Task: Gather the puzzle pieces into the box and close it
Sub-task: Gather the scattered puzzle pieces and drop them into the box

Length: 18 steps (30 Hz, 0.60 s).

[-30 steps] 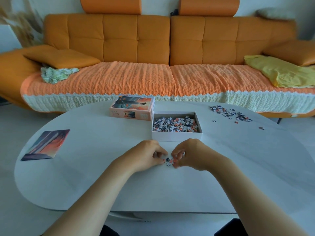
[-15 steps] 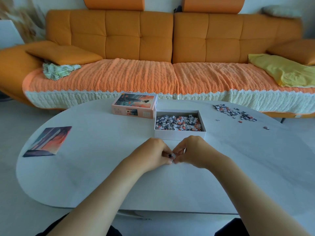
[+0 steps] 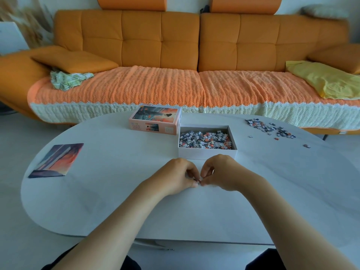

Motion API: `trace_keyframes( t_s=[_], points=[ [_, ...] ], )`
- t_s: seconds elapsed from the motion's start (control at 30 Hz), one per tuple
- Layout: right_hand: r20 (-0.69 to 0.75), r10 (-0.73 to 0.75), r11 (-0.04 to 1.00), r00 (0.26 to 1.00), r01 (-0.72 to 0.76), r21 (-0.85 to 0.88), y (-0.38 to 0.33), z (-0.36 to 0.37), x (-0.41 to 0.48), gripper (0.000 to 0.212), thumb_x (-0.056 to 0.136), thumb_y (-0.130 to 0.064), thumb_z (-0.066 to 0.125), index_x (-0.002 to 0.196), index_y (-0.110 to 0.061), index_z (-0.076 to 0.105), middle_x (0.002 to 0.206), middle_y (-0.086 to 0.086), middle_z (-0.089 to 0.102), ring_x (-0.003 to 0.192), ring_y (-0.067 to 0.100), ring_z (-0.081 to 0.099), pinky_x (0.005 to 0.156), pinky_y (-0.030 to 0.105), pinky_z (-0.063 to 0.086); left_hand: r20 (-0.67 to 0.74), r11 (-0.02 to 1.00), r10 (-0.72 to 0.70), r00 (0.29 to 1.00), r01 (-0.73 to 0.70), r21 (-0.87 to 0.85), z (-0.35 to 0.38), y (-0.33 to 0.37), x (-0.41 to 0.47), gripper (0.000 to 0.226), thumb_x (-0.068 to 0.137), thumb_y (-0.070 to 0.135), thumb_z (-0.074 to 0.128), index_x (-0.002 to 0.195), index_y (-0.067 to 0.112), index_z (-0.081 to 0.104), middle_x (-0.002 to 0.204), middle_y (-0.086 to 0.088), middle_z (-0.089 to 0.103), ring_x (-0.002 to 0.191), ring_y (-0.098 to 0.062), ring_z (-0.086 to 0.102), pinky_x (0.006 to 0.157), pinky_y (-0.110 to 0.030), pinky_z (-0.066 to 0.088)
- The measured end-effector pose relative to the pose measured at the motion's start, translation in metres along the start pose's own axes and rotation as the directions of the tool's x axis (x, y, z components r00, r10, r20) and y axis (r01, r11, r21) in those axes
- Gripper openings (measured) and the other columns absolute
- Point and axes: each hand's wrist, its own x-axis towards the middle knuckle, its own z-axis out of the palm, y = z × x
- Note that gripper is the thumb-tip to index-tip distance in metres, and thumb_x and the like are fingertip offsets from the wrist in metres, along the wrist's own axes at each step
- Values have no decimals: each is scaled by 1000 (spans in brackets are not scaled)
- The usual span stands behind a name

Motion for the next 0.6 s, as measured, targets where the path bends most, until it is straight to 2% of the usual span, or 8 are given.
trace_keyframes(
  t_s=[0.1, 0.2, 0.3, 0.43, 0.6],
  points=[
    [0, 1, 1000, 1000, -1, 9, -3, -1, 0, 15, 69, -27, 84, 80, -27, 72, 79, -10, 67, 59, 7, 60, 52, 22, 51, -12, 1000, 8, 1000, -8, -15, 1, -1, 0, 14, 76, 24, 79, 87, 29, 71, 81, 15, 64, 69, 7, 54, 56, -6, 35],
    [-5, -17, 1000, 1000, 17, 8, -6, 0, -1, 14, 71, -28, 82, 82, -26, 74, 70, -11, 64, 55, 5, 57, 47, 14, 41, -33, 999, 3, 999, -4, -32, 2, 0, 2, 20, 74, 21, 80, 92, 28, 72, 80, 14, 67, 70, 3, 59, 60, -10, 40],
    [-12, -27, 999, 1000, 26, -21, -9, -1, -2, 8, 73, -29, 81, 77, -26, 75, 58, -13, 58, 55, 4, 56, 47, 13, 39, -43, 1000, -7, 999, 8, 13, 3, 2, 3, 17, 75, 21, 79, 90, 26, 74, 79, 12, 66, 76, -4, 62, 63, -15, 44],
    [17, -10, 999, 1000, 10, -43, -11, -1, -1, 6, 74, -28, 79, 79, -26, 76, 73, -10, 64, 61, 9, 61, 57, 21, 52, -21, 999, -31, 999, 32, 14, 2, 3, 2, 11, 76, 22, 77, 85, 26, 73, 82, 9, 67, 78, -9, 63, 65, -20, 45],
    [37, -7, 997, 999, 9, -74, -13, -2, 0, 11, 73, -29, 80, 83, -28, 74, 79, -12, 66, 75, 12, 65, 65, 25, 57, 1, 999, 0, 1000, 0, 38, 2, 3, 2, 11, 78, 20, 75, 80, 28, 67, 81, 10, 62, 77, -9, 59, 65, -21, 44]
  ],
)
